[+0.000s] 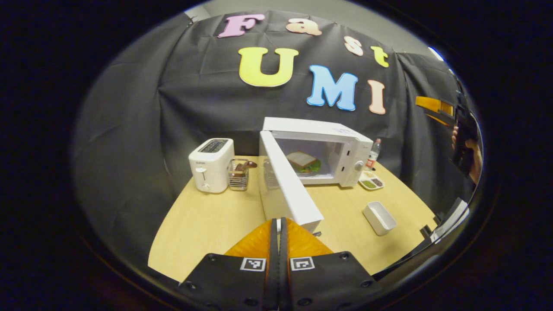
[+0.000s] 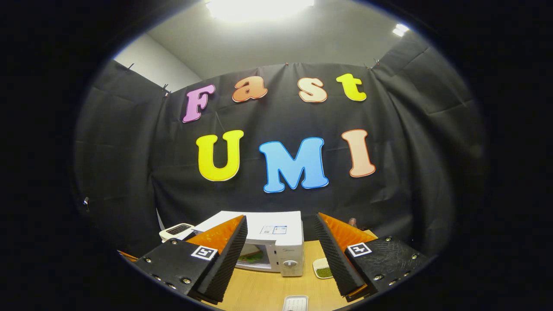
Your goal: Open the microwave oven with the left hand, put the food in, and close the microwave oven.
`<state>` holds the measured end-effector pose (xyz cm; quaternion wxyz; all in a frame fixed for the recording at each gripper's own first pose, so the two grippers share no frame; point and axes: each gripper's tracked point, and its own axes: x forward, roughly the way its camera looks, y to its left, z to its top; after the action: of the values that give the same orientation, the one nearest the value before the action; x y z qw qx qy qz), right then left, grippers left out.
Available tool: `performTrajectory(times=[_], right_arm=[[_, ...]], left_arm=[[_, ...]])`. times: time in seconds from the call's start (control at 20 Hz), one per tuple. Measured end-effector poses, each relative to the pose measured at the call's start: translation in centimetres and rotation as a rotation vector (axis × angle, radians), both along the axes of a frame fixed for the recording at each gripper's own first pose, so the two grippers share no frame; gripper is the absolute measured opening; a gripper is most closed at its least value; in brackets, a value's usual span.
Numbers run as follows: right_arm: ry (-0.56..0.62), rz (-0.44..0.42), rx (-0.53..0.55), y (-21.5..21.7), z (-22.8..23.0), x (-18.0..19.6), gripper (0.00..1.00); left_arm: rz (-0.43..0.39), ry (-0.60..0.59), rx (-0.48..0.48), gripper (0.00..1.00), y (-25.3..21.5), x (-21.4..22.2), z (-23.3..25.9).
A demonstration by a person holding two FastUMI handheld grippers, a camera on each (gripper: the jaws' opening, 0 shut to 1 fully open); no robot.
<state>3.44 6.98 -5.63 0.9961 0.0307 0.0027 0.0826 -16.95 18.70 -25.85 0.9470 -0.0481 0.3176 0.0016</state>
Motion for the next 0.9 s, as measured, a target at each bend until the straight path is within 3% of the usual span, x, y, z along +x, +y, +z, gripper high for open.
performTrajectory(times=[0.5, 0.9], right_arm=[[0.02, 0.004, 0.003, -4.8, -1.8, 1.9, 0.93], [0.023, -0.042, 0.019, -9.4, -2.1, 2.9, 0.93]], left_arm=[[-0.129, 0.026, -0.008, 0.07, -9.5, 4.4, -0.6], [-0.227, 0.025, -0.011, 0.07, -15.4, 9.9, -1.4]])
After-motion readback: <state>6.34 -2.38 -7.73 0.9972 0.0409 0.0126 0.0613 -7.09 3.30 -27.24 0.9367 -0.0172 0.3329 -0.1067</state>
